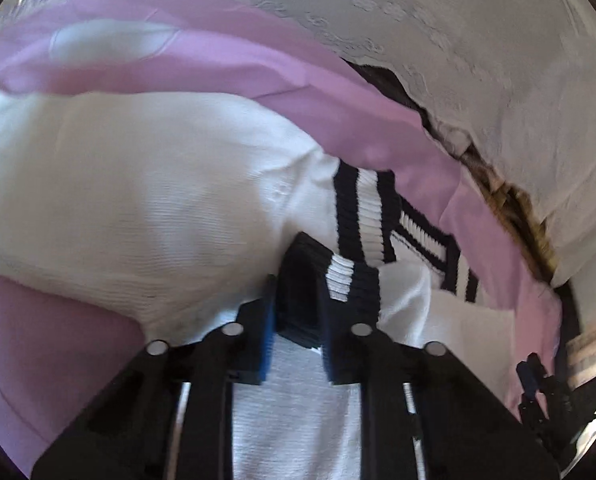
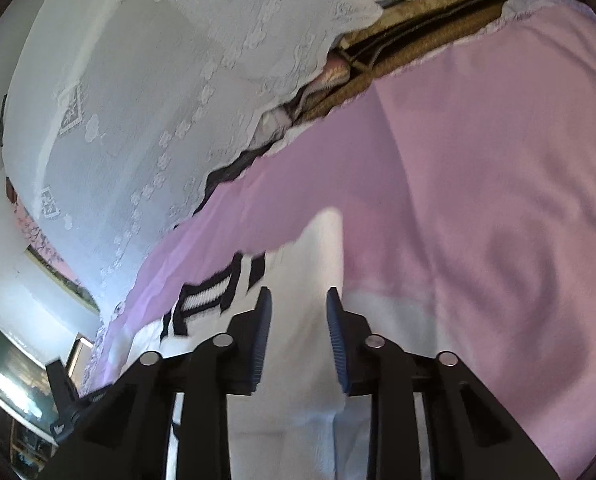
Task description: Fold small clothes
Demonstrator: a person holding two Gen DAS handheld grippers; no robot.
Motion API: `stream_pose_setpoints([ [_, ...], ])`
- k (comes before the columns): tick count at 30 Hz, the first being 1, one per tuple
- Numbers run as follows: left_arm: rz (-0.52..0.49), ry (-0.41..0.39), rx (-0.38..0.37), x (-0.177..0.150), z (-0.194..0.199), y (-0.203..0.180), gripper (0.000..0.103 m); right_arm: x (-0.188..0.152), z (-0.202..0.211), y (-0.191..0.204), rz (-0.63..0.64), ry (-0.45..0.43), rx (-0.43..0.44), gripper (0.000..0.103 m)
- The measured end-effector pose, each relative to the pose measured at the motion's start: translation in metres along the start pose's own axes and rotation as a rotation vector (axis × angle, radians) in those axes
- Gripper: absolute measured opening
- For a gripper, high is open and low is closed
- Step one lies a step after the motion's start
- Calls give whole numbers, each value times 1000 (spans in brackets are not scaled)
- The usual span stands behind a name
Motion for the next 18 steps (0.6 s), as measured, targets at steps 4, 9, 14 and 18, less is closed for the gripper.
stream_pose_setpoints([
  [4, -12, -67, 61, 8, 16, 11, 0, 18, -3, 7, 35, -4, -18, 22],
  [9, 45, -60, 42, 13, 23, 32, 0, 16, -19, 7, 50, 41, -15, 22],
  [14, -31, 13, -34, -1, 17, 6, 35, 20, -23, -1, 58, 47, -35, 23],
  [18, -64, 9, -18, -7, 12, -5, 55, 20, -20, -10, 14, 45, -30, 23],
])
Point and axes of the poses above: each gripper's, at about its wrist camera, not at the fingertips, and z roughly against the way its jaws point, y to its left, x to its top, the point moved 6 cm from there along -z, roughly the way its jaws point
